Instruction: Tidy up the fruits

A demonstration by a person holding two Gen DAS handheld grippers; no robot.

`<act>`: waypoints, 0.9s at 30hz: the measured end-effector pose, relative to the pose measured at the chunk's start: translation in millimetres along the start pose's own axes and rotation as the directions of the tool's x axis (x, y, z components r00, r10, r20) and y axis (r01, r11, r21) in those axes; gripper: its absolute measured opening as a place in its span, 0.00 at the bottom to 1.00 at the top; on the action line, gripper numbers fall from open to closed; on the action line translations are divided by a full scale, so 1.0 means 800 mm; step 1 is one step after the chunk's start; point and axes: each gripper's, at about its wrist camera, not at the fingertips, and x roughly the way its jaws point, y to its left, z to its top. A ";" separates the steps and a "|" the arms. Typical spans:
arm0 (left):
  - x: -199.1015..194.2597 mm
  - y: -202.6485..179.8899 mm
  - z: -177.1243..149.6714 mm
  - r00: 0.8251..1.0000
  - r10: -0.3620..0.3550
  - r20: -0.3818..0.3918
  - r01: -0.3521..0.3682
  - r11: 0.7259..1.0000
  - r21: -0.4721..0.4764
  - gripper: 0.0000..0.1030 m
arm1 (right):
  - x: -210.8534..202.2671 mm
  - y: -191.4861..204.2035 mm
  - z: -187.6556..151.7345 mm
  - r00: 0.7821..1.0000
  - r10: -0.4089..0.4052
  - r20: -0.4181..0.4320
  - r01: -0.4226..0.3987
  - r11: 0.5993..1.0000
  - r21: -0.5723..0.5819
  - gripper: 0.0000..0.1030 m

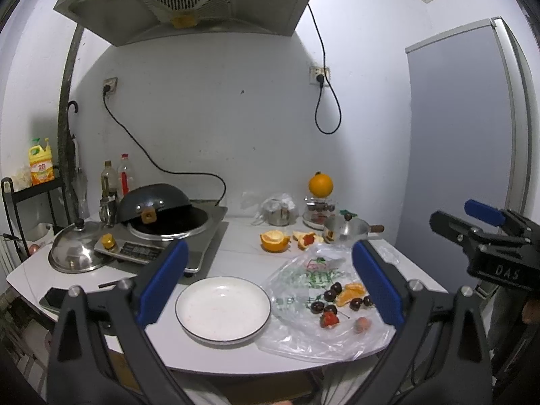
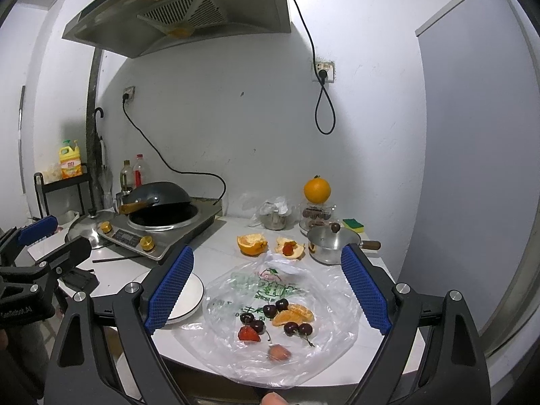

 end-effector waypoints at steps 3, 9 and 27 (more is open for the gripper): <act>-0.001 0.001 -0.002 1.000 0.013 0.006 -0.013 1.000 -0.003 0.96 | 0.003 0.001 0.000 1.000 0.000 -0.009 0.000 1.000 -0.004 0.89; 0.000 0.003 -0.002 1.000 0.020 0.003 -0.020 1.000 -0.006 0.96 | 0.004 0.005 0.000 1.000 0.002 -0.011 -0.002 1.000 -0.004 0.89; 0.000 0.005 -0.003 1.000 0.026 -0.002 -0.026 1.000 -0.007 0.96 | 0.009 0.009 -0.001 1.000 0.024 -0.017 -0.025 1.000 -0.014 0.89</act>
